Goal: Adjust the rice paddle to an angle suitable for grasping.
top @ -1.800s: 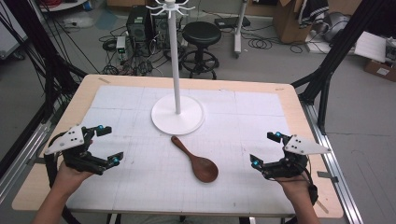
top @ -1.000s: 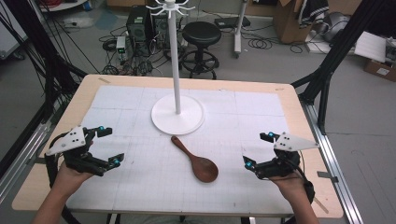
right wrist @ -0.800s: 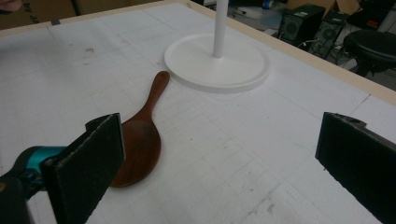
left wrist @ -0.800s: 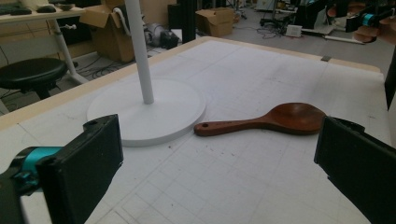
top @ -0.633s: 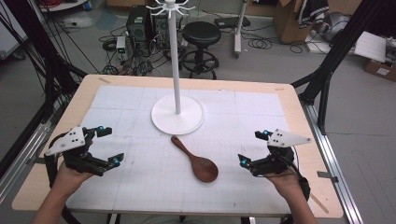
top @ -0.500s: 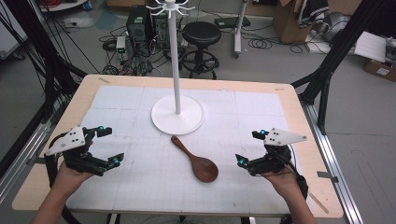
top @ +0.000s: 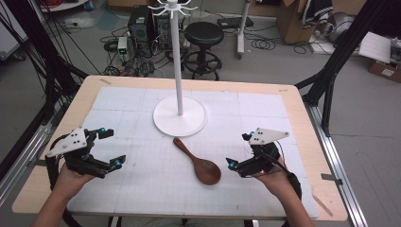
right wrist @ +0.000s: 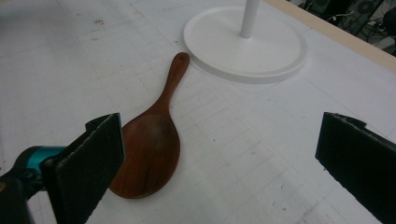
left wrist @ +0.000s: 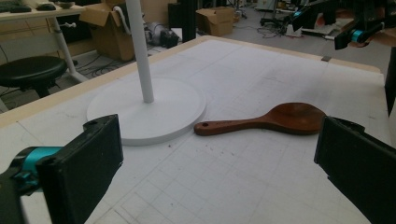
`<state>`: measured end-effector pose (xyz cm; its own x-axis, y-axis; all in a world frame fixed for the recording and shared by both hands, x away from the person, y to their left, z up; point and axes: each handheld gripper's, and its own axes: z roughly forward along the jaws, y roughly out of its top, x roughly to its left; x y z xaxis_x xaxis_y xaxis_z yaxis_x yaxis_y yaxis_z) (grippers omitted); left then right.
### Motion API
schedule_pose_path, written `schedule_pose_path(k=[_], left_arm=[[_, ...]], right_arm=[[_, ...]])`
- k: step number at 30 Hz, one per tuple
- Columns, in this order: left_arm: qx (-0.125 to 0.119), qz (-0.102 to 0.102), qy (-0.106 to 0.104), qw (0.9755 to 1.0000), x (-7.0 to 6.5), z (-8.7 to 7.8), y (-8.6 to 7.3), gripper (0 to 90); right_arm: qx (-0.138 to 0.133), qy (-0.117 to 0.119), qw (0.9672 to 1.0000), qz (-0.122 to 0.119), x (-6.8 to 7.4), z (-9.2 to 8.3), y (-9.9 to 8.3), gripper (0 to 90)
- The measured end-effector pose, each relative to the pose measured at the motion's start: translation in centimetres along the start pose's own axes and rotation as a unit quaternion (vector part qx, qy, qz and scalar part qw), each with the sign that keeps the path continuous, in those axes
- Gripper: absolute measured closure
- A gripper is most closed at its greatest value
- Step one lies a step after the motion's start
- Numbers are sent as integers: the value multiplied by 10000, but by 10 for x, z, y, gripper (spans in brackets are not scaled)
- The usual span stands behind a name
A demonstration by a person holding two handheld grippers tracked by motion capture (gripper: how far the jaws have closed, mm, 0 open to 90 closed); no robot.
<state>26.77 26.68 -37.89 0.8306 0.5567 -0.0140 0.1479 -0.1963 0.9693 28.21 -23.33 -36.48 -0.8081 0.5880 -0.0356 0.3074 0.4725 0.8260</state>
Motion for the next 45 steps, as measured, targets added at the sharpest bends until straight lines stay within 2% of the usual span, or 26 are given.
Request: schedule_pose_path(k=[13,17,24,34,45], left_arm=[[5,-16,15,10000,0,1,0,18],[10,-18,17,10000,0,1,0,18],[23,-24,8,10000,0,1,0,18],[35,-18,4,10000,0,1,0,18],[41,-15,-3,10000,-1,1,0,18]], right_arm=[[253,174,9995,-20,4,19,11,5],[336,187,9992,-65,6,26,14,5],[516,206,9985,8,10,37,19,4],[613,257,9978,18,14,49,23,5],[769,480,9959,-58,16,62,26,5]])
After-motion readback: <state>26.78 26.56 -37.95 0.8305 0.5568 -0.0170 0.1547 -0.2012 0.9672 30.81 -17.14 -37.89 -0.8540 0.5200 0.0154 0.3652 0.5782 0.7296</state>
